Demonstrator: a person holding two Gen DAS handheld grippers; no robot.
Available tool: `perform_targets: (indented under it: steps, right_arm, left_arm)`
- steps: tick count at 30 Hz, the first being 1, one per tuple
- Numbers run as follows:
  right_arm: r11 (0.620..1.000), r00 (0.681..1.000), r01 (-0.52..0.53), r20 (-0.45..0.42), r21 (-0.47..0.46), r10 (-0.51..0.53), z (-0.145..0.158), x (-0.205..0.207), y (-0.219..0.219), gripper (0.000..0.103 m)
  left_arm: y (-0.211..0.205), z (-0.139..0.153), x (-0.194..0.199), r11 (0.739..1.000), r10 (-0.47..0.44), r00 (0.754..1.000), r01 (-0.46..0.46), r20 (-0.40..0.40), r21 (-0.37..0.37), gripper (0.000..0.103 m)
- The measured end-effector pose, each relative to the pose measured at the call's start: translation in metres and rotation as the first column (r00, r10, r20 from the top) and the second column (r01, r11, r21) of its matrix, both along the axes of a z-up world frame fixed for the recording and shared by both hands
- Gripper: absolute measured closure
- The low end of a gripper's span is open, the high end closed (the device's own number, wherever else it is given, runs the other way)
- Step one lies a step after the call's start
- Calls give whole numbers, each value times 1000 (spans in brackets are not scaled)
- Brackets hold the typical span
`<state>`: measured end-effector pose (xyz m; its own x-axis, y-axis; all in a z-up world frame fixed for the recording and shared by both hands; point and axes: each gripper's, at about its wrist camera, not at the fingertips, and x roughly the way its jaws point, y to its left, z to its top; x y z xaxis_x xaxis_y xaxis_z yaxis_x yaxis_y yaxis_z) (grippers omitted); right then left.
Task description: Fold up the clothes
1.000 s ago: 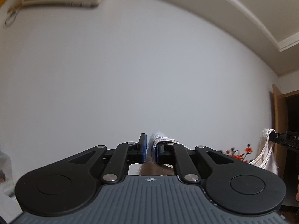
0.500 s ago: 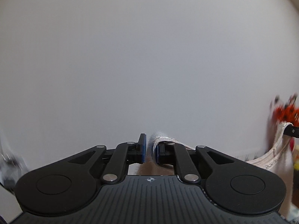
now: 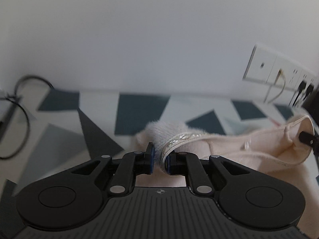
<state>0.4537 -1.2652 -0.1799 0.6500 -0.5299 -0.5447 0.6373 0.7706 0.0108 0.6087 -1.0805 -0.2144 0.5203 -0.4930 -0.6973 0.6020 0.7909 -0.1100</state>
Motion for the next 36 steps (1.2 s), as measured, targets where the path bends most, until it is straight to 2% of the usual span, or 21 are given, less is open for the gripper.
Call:
perform_targets:
  steps: [2, 4, 5, 7, 8, 9, 11, 14, 19, 21, 22, 24, 26, 29, 32, 34, 36]
  right_arm:
    - [1000, 1000, -3, -31, 24, 4, -12, 3, -9, 100]
    - [999, 999, -6, -52, 43, 8, -21, 3, -16, 99]
    - [999, 998, -9, -55, 49, 12, -22, 2, -18, 99]
    - [998, 998, -28, -54, 58, 31, -19, 3, -15, 97]
    - [997, 998, -39, -53, 64, 42, -13, 1, -11, 89]
    - [996, 998, -45, -42, 74, 48, -7, -2, -10, 67]
    - [994, 998, -51, 28, 95, 48, 9, -17, -10, 41]
    - [984, 985, -120, 142, 133, 101, 43, -47, -9, 40]
    - [967, 943, -207, 293, 150, 157, 103, -107, -9, 32]
    - [961, 923, -238, 342, 141, 178, 124, -138, -11, 26]
    - [958, 912, -252, 364, 135, 189, 134, -154, -12, 23]
    - [955, 892, -270, 404, 122, 201, 149, -184, -19, 22]
    - [954, 888, -274, 413, 120, 203, 158, -208, -27, 22]
    - [949, 904, -273, 378, 156, 198, 158, -230, -38, 22]
    - [932, 908, -296, 364, 207, 207, 153, -251, -43, 23]
    - [930, 912, -296, 352, 218, 209, 154, -266, -43, 22]
    - [928, 919, -292, 335, 232, 205, 157, -277, -46, 19]
  left_arm:
    - [-8, -8, 2, 999, 14, 999, -13, -36, 30, 88]
    - [-9, -3, 3, 998, 43, 998, -41, -38, 48, 82]
    - [-9, 1, 4, 997, 59, 998, -57, -35, 57, 74]
    - [-5, 9, 5, 991, 122, 992, -120, -27, 65, 42]
    - [-2, 13, 5, 986, 157, 987, -155, -22, 69, 38]
    - [4, 23, 1, 981, 192, 981, -191, -10, 44, 38]
    - [19, 47, -13, 970, 244, 970, -244, 20, 1, 32]
    - [41, 90, -43, 949, 315, 947, -315, 62, -16, 27]
    - [87, 157, -105, 907, 415, 908, -408, 60, -101, 23]
    - [109, 181, -134, 887, 455, 884, -440, 107, -141, 18]
    - [120, 193, -147, 875, 478, 869, -456, 132, -164, 12]
    - [141, 214, -170, 850, 518, 838, -481, 171, -213, 10]
    - [158, 228, -185, 836, 538, 822, -489, 187, -250, 9]
    - [180, 245, -202, 812, 570, 799, -513, 189, -278, 8]
    - [206, 248, -216, 780, 598, 792, -542, 122, -312, 8]
    - [224, 243, -225, 765, 620, 778, -570, 102, -300, 8]
    - [241, 229, -231, 758, 640, 759, -600, 116, -256, 8]
